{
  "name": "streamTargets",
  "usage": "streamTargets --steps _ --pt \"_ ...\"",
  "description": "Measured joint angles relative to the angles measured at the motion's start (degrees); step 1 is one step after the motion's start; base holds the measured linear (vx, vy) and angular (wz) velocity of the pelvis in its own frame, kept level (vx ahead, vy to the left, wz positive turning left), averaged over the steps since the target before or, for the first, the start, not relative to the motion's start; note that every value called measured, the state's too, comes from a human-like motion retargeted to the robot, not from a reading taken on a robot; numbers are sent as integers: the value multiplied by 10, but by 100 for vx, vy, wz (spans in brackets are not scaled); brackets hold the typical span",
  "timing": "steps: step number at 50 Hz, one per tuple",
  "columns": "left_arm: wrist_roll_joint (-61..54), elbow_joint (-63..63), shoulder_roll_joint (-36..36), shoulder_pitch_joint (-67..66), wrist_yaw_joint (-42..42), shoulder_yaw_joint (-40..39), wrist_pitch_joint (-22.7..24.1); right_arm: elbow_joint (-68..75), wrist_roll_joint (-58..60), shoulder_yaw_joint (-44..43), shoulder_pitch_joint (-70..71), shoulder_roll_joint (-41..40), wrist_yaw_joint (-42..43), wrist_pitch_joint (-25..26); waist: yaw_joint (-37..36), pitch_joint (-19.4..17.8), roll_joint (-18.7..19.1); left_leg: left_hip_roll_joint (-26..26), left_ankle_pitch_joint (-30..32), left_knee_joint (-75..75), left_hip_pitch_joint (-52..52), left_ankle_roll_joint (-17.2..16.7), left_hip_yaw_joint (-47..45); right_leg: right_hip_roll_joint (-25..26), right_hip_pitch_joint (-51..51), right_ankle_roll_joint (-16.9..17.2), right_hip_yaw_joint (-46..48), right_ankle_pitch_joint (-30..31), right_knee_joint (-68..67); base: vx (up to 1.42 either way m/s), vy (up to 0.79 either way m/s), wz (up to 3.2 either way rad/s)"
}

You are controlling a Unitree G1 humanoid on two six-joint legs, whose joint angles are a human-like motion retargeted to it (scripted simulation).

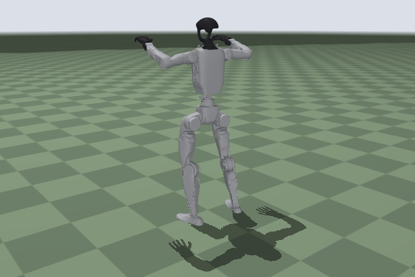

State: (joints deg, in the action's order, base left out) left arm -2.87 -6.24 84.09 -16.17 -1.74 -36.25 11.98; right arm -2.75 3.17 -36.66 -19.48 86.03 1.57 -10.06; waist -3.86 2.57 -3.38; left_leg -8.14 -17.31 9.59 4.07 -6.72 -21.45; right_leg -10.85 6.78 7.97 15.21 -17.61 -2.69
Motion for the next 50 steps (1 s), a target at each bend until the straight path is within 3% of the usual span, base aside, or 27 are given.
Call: streamTargets --steps 17,50 --pt "-3 -12 -5 -47 2 -46 1 -1 2 34 34 -2 -1 -1 5 -5 -2 4 -3 1 -3 1 5 -4 -2 0 5 1 -5 0 0 0" --pt "-4 -19 1 -38 1 -31 4 -2 -1 72 68 1 0 -1 15 0 0 7 -6 5 -2 2 -4 -8 -6 1 -4 3 -7 0 0 0"
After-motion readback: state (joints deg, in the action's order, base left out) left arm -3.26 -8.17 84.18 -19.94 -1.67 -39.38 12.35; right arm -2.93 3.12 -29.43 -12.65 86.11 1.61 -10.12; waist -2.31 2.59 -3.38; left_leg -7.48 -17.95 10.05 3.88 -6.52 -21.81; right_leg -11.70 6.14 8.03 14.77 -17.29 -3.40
